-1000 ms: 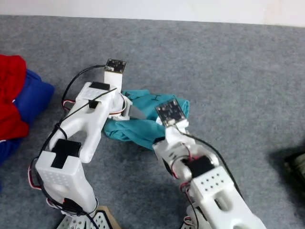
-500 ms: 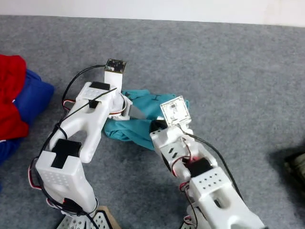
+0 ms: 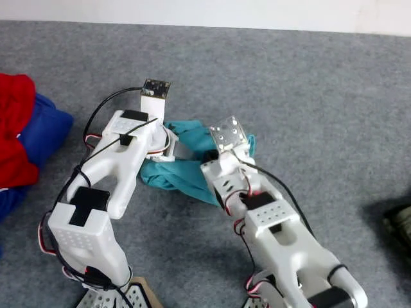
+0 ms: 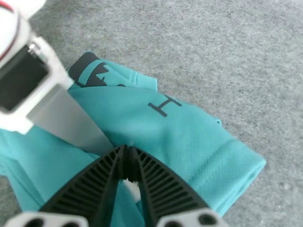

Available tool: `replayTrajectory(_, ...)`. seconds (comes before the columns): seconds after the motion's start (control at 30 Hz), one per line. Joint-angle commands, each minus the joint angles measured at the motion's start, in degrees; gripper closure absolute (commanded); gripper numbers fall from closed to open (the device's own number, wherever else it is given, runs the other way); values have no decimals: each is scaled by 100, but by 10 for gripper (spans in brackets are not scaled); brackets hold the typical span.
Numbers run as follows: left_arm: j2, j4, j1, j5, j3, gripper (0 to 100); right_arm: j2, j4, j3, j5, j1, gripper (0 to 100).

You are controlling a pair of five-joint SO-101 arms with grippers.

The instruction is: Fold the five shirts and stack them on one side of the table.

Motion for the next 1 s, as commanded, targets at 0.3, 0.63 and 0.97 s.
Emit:
replayTrajectory(0.3,-4,0,101,-9,-180,550,286,1015,-312,70,-382,988)
replayTrajectory(0.63,-4,0,92,-9,-171,550,-92,2070,-374,-431,-892,988)
replayTrajectory(0.97,4,0,92,-9,-171,550,-1543,3134,127,-782,-1288,988)
